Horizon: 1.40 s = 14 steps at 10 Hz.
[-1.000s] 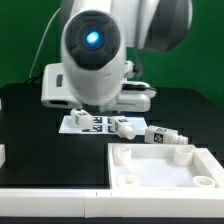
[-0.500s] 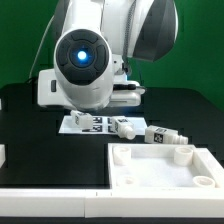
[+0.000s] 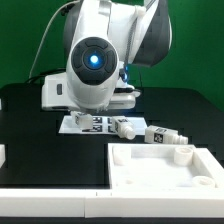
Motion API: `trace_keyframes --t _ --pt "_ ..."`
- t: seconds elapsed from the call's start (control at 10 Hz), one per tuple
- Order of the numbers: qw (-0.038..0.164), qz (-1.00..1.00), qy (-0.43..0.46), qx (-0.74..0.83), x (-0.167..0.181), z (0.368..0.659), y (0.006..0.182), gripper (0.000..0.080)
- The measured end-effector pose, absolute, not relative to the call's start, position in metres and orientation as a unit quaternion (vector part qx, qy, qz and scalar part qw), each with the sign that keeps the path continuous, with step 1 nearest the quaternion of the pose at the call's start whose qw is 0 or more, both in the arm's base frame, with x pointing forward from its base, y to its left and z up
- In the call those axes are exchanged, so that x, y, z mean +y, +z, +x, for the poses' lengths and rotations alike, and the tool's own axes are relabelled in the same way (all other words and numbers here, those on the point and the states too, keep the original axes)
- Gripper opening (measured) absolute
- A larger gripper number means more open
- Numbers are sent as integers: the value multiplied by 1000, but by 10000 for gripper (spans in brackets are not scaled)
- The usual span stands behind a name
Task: Assemble one leg
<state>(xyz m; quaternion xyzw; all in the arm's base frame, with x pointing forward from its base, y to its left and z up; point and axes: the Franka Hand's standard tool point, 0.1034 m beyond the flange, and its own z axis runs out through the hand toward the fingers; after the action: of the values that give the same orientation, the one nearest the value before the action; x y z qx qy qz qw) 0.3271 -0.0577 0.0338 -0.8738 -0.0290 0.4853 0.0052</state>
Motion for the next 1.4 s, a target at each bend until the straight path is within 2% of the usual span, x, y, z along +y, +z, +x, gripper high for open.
trace_keyframes --t 0.2,0.5,0.8,0.9,1.0,1.1,1.2,1.3,1.4 --pt "5 -874 485 -29 -58 327 33 649" --pt "4 -875 483 -37 -61 324 15 649" --pt "4 -875 483 -37 -61 324 13 640" --pt "4 -875 484 -37 -61 324 13 483" --pt "4 -875 484 -37 -61 324 13 483" --pt "4 -875 484 -37 -61 324 13 288" --pt "4 -874 484 -36 -61 324 13 284" --pt "8 -870 492 -31 -61 324 20 284" --pt "11 -864 502 -29 -58 329 39 284"
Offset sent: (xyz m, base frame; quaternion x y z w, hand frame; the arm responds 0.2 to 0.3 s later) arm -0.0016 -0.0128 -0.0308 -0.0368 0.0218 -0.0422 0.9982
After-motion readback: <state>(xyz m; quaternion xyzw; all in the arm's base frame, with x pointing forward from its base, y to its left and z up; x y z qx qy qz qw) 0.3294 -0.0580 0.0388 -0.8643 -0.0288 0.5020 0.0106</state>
